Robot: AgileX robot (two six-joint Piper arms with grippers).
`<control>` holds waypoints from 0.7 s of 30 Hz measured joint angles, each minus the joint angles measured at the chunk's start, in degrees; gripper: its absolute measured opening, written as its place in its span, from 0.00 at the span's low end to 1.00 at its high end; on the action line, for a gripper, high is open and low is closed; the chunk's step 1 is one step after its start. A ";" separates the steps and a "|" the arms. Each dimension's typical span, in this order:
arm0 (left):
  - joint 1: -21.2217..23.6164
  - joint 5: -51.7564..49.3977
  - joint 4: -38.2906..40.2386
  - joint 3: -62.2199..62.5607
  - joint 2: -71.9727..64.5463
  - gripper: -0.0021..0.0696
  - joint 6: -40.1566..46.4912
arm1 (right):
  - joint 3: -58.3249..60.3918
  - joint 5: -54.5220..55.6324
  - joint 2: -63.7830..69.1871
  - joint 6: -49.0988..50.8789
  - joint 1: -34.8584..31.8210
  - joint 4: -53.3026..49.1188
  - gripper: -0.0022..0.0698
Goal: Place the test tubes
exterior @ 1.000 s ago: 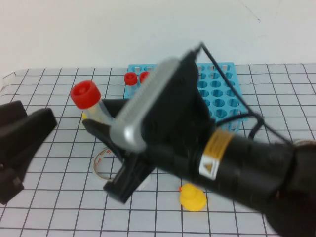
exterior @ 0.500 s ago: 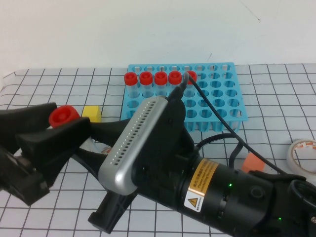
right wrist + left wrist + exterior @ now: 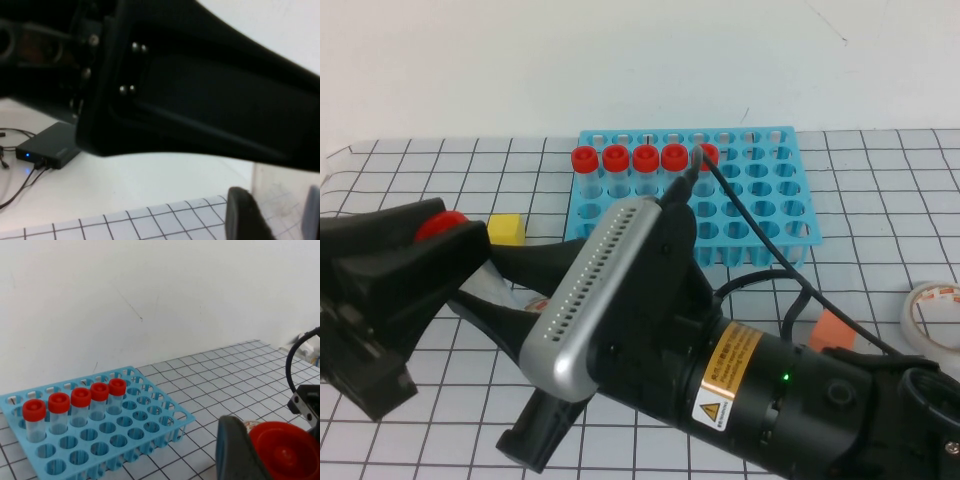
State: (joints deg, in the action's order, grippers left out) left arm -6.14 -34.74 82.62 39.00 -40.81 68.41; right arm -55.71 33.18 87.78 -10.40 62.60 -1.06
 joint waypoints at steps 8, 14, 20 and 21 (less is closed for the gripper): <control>0.00 0.63 9.60 0.00 -0.27 0.40 10.35 | 0.00 2.82 -0.48 -0.80 0.00 0.00 0.38; 0.00 3.60 13.53 1.22 -4.09 0.40 18.53 | -0.12 -1.10 -4.67 -4.50 0.00 4.30 0.74; 0.00 2.37 13.80 6.64 -11.10 0.40 21.46 | -0.12 -17.12 -12.41 -23.52 -0.12 22.23 0.81; 0.00 1.60 13.80 7.70 -12.67 0.40 22.48 | -0.12 -20.54 -13.74 -28.02 -0.26 26.04 0.79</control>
State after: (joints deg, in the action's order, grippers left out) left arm -6.14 -33.14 96.42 46.70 -53.48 90.89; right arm -55.83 12.65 74.04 -38.42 62.33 24.97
